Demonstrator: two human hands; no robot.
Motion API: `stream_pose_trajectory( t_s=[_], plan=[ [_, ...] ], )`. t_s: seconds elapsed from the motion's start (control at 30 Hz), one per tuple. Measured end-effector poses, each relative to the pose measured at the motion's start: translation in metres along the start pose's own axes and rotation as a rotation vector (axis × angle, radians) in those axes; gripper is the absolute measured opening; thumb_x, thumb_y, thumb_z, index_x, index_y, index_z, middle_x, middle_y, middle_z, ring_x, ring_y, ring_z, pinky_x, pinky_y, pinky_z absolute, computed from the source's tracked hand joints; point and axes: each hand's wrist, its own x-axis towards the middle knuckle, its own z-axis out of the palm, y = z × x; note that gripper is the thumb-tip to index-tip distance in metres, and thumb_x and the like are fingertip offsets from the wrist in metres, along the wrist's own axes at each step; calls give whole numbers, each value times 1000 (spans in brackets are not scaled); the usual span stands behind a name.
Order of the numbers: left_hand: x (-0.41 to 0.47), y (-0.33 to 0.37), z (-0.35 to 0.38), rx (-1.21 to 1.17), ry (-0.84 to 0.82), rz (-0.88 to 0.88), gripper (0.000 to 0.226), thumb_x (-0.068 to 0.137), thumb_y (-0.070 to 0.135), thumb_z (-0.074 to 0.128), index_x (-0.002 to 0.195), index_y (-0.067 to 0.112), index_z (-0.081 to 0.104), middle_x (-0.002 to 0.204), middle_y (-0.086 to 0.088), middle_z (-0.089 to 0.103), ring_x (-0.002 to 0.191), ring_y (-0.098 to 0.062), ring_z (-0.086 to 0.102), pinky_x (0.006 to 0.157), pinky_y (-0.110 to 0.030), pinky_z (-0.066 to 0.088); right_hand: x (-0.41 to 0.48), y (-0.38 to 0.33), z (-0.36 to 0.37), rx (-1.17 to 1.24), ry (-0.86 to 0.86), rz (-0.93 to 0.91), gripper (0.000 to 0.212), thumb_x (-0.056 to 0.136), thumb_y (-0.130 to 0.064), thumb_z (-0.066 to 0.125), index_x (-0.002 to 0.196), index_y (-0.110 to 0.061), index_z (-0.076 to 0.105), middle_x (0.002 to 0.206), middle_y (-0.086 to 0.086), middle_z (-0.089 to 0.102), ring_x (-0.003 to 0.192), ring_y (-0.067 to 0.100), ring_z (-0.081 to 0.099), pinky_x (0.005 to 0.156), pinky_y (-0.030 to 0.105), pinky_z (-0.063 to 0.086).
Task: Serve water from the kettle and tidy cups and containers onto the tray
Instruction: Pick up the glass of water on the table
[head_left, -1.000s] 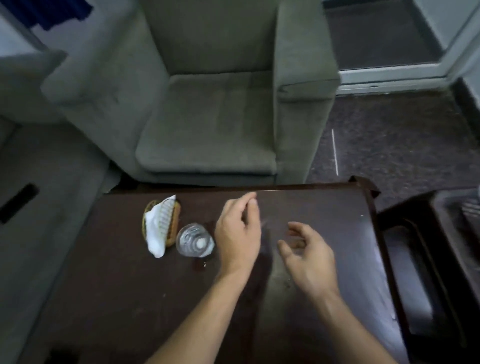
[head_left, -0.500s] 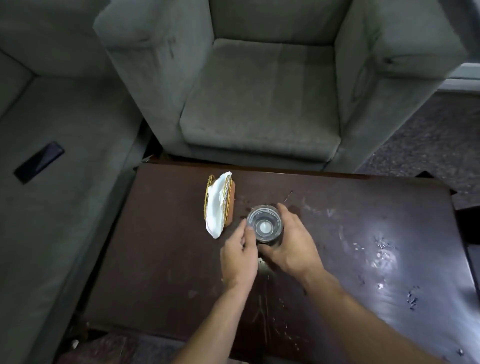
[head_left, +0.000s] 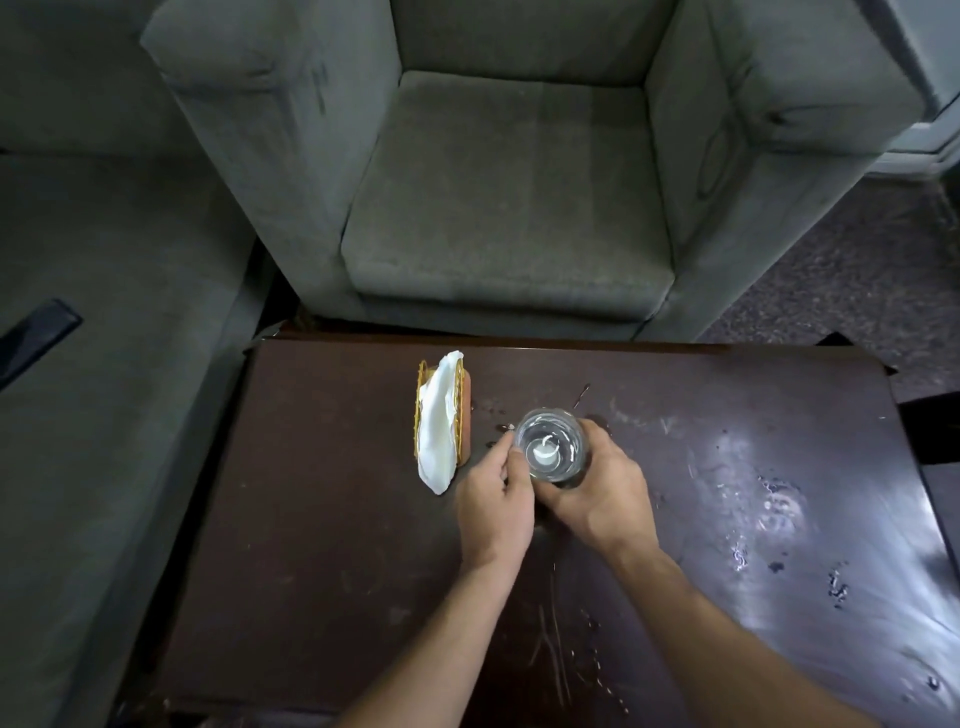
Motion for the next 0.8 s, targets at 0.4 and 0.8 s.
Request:
stream_pose_trajectory(
  t_s=[0.4, 0.8],
  plan=[
    [15, 10, 0, 34, -118, 60, 39, 105, 32, 50, 141, 22, 63, 118, 14, 74, 110, 0, 66, 97, -17, 48, 12, 4, -7, 20, -26, 83, 85, 63, -45, 89, 137, -36, 49, 129, -11, 63, 120, 12, 60, 103, 39, 53],
    [39, -4, -68, -135, 432, 211, 35, 104, 26, 47, 129, 16, 69, 126, 7, 64, 111, -3, 63, 91, -6, 42, -32, -86, 33, 275, 109, -151, 51, 85, -16, 52, 136, -18, 59, 138, -11, 56, 126, 8, 55, 108, 34, 46]
  ],
)
